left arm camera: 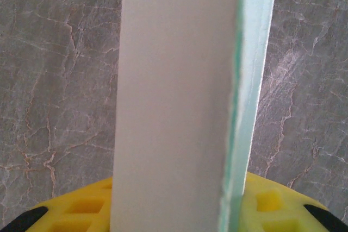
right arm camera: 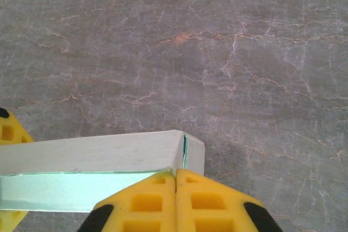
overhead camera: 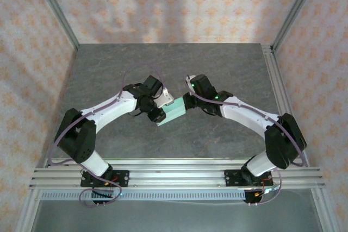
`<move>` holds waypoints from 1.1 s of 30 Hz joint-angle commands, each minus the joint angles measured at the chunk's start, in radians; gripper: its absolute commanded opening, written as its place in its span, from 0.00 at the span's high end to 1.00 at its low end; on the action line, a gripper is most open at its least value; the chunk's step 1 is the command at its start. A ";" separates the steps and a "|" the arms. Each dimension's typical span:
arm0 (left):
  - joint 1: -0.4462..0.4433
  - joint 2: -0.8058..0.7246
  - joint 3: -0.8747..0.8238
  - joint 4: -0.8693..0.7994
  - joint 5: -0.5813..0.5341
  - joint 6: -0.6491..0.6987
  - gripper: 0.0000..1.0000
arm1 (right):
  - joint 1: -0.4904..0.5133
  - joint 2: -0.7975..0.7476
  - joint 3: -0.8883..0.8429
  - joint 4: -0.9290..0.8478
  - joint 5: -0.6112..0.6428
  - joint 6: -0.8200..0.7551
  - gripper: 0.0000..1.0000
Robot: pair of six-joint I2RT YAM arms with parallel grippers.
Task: Fold the paper box
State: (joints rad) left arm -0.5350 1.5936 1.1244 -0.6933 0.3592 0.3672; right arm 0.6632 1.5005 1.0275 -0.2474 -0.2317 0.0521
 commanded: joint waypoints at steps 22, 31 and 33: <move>-0.042 -0.223 -0.095 0.168 -0.157 -0.192 0.00 | 0.009 0.004 0.053 -0.070 0.086 0.047 1.00; -0.164 -0.497 -0.285 0.371 -0.447 -0.481 0.00 | 0.022 0.012 0.076 -0.092 0.144 0.097 1.00; -0.168 -0.534 -0.280 0.300 -0.560 -0.627 0.00 | 0.022 0.009 0.071 -0.089 0.150 0.111 1.00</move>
State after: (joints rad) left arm -0.6968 1.1099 0.8467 -0.4049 0.0166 -0.0326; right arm 0.6792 1.5120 1.0760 -0.3138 -0.1276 0.1261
